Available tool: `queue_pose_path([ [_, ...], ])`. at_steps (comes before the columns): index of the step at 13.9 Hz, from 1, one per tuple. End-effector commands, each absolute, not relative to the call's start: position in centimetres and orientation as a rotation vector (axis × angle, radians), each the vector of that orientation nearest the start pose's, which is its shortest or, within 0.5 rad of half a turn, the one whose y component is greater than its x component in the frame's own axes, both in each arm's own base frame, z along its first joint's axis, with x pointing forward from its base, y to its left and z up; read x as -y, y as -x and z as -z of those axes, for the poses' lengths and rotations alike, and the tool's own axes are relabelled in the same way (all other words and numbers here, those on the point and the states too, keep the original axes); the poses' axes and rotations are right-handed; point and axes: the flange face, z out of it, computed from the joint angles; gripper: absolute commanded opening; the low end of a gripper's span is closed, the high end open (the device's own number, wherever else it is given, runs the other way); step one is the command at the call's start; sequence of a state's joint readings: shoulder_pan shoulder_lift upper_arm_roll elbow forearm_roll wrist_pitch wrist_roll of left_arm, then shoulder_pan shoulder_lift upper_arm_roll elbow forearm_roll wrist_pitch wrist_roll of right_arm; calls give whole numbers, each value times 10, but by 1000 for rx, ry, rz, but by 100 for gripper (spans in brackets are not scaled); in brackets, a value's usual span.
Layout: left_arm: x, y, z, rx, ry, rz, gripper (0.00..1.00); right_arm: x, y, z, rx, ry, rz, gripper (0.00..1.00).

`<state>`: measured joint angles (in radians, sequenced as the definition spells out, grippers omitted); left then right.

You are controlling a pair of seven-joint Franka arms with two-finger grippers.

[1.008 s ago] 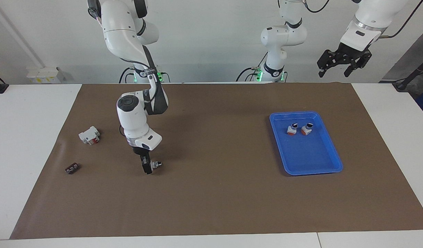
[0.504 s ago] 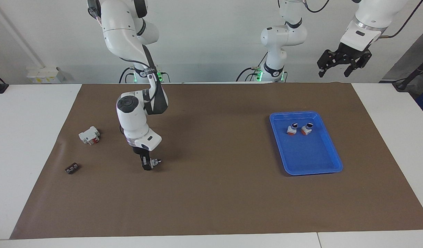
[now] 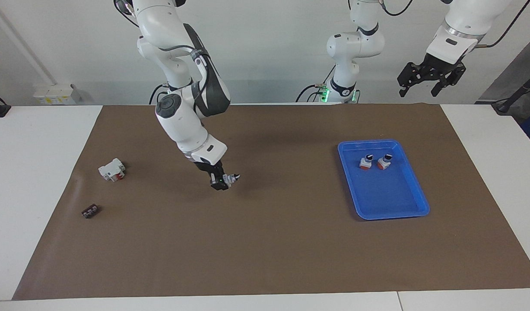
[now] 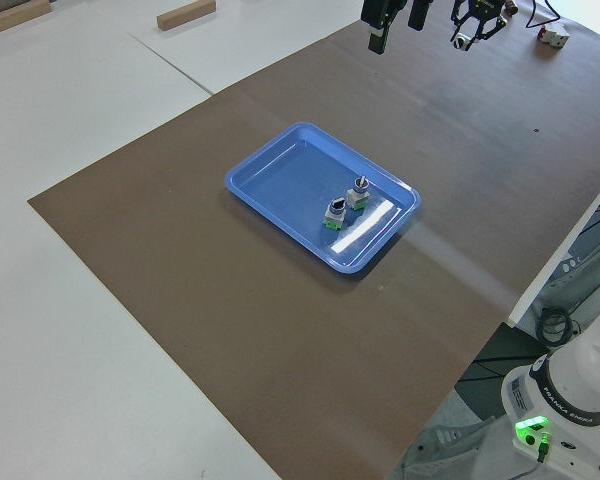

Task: Turn and place switch with both arms
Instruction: 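Lift the green switch and carry it toward the left gripper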

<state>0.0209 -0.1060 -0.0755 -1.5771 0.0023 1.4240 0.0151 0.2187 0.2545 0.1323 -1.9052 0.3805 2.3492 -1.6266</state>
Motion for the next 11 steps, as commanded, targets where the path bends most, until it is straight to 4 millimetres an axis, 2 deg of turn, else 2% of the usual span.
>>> queue_pose_path([
  [1, 26, -496, -666, -95, 3109, -76, 100, -258, -577, -411, -2456, -2236, -707, 0],
  [4, 26, -496, -666, -95, 3109, -76, 100, -315, -557, -463, -2429, -2289, -824, 0],
  [5, 26, -496, -665, -95, 3109, -79, 100, -319, -553, -477, -2383, -2338, -837, 0],
  [6, 26, -496, -665, -95, 3109, -79, 100, -330, -542, -490, -2379, -2344, -850, 0],
  [8, 28, -492, -666, -99, 3107, -112, 100, -337, -531, -519, -2356, -2344, -904, 0],
  [11, 31, -488, -670, -106, 3106, -109, 100, -368, -509, -552, -2338, -2396, -947, 0],
])
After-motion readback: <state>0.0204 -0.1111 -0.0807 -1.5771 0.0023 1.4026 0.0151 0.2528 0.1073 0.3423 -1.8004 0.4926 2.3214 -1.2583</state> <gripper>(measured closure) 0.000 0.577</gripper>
